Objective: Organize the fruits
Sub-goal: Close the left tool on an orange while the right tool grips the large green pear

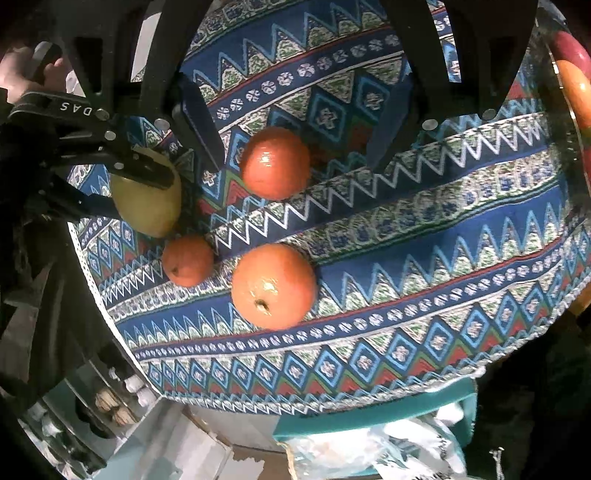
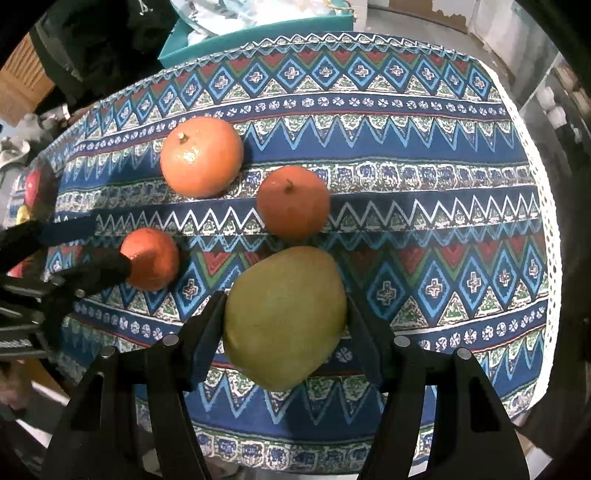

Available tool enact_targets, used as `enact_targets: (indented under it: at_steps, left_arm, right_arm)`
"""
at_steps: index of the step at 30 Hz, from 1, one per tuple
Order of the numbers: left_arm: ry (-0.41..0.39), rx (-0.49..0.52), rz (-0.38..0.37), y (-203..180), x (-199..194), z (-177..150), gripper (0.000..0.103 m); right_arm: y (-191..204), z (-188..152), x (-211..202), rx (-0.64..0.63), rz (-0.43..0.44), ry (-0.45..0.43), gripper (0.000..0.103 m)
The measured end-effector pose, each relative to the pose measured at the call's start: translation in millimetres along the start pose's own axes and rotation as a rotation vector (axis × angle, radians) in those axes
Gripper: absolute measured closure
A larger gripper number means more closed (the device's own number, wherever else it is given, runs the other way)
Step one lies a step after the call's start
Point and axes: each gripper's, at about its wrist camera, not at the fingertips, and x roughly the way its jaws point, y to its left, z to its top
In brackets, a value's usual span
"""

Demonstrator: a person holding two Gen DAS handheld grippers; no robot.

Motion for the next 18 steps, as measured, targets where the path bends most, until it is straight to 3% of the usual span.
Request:
enact_targets:
  at_steps: [14,18]
  left_arm:
    - [0.013,0.013,-0.008,-4,21,1,0.024]
    - [0.049,0.02,-0.005,-8,32,1,0.045]
  right_arm:
    - [-5,-3,2,0.026,0.042,0.002,0.037]
    - [-2,-2,3,0.032,0.049,-0.003,0.037]
